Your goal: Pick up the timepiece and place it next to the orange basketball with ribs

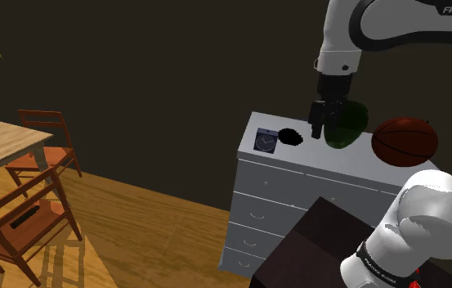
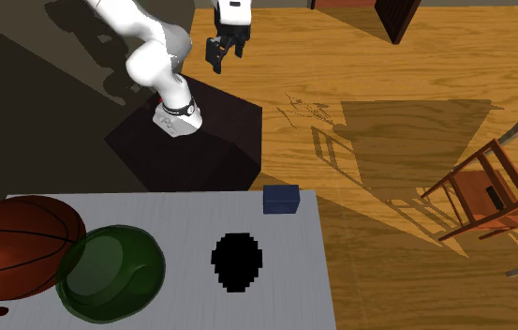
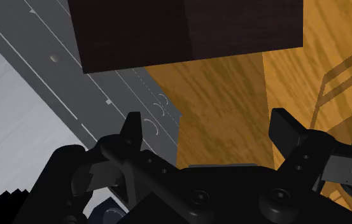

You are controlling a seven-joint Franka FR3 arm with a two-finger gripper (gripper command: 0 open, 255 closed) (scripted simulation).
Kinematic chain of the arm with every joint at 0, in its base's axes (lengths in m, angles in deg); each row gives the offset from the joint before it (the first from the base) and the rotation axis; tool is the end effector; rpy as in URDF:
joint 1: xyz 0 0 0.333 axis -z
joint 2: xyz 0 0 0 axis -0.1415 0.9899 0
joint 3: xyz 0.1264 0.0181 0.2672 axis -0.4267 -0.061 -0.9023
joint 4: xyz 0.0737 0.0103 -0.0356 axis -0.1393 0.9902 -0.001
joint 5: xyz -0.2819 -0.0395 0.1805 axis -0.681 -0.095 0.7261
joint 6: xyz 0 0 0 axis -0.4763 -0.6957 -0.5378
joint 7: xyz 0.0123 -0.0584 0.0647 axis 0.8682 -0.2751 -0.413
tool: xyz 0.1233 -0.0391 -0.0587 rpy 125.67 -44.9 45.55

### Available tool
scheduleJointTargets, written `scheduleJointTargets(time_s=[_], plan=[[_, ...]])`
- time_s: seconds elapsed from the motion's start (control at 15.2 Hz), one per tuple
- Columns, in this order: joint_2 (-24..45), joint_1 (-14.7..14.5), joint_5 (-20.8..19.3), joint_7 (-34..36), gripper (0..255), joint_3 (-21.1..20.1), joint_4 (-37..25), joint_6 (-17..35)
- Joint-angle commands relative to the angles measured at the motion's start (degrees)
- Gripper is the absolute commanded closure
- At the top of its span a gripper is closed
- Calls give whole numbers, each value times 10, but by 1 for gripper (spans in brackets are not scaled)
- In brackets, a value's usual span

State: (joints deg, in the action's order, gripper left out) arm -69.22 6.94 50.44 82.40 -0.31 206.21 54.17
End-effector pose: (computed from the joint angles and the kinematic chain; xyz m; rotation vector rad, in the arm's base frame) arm 0.2504 0.0033 0.5120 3.0950 -0.1548 -0.2480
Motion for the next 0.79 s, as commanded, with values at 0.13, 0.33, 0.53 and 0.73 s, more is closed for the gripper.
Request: scheduleJointTargets(time_s=[0.13,0.33,0.53,0.73], plan=[[18,2,-17,-33,0,20,9,34],[52,6,-39,-81,0,51,15,87],[93,8,-56,-128,0,81,14,139],[142,8,-66,-175,0,109,4,191]])
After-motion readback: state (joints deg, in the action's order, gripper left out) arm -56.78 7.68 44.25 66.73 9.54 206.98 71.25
